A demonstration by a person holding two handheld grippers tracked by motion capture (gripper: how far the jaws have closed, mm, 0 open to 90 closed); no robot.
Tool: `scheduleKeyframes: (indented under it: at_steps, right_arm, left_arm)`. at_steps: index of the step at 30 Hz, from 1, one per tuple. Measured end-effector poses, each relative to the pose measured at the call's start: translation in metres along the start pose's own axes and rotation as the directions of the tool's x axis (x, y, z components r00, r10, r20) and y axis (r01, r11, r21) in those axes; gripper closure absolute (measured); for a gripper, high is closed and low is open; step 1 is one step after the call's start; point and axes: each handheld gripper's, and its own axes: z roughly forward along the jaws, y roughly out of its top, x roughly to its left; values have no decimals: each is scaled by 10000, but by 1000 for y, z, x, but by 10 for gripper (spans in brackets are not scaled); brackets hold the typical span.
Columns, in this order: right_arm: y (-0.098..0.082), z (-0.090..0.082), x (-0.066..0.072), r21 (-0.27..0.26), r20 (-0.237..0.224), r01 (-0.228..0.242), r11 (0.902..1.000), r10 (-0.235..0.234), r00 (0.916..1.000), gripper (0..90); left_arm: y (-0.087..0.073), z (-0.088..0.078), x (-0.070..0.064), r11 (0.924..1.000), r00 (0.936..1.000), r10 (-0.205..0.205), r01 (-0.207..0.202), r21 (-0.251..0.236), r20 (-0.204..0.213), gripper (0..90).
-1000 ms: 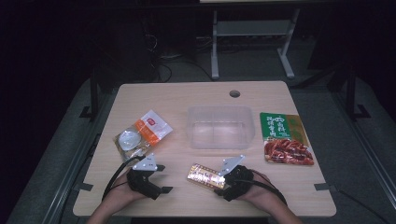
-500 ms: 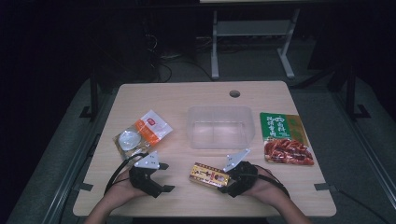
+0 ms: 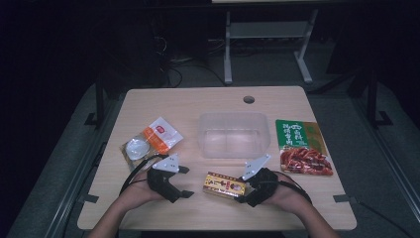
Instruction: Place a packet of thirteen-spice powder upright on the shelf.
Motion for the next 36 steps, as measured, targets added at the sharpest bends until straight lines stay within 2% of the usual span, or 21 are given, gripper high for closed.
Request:
scheduleKeyframes:
  at_steps: [4,6,8,10,13,17,25,27,31,36]
  right_arm:
    - [3,-2,-3,-84,-218,98,9999,-100,9997,324]
    - [4,-2,-4,-158,-300,340,9993,-344,9990,324]
    - [5,-1,-5,-255,-507,319,9992,-331,9982,324]
    - [9,0,-5,-108,-421,585,9982,-589,9974,324]
    - [15,0,-9,-262,-568,848,9960,-862,9947,324]
    - [19,3,-10,-316,-859,943,9950,-967,9916,324]
    - [33,7,-9,-487,-1141,1431,9885,-1479,9824,324]
    - [34,8,-11,-700,-1248,1411,9875,-1490,9809,324]
    - [40,11,-16,-625,-1205,1652,9843,-1717,9777,323]
    - [46,15,-20,-919,-1375,1700,9811,-1816,9737,323]
  left_arm:
    - [7,7,1,9998,9997,153,-155,87,215,160]
    - [11,11,1,9996,9992,238,-243,147,326,161]
    - [15,14,1,9993,9985,337,-344,167,426,161]
    - [20,18,0,9983,9970,516,-531,252,580,160]
    - [24,23,-1,9979,9961,586,-603,243,666,160]
    - [29,28,-2,9966,9948,727,-752,325,720,160]
    - [27,30,-4,9946,9924,858,-904,501,877,161]
    - [26,30,-2,9945,9924,855,-905,533,889,163]
    - [23,30,2,9947,9926,819,-870,549,895,172]
    - [18,27,5,9955,9928,758,-806,492,927,211]
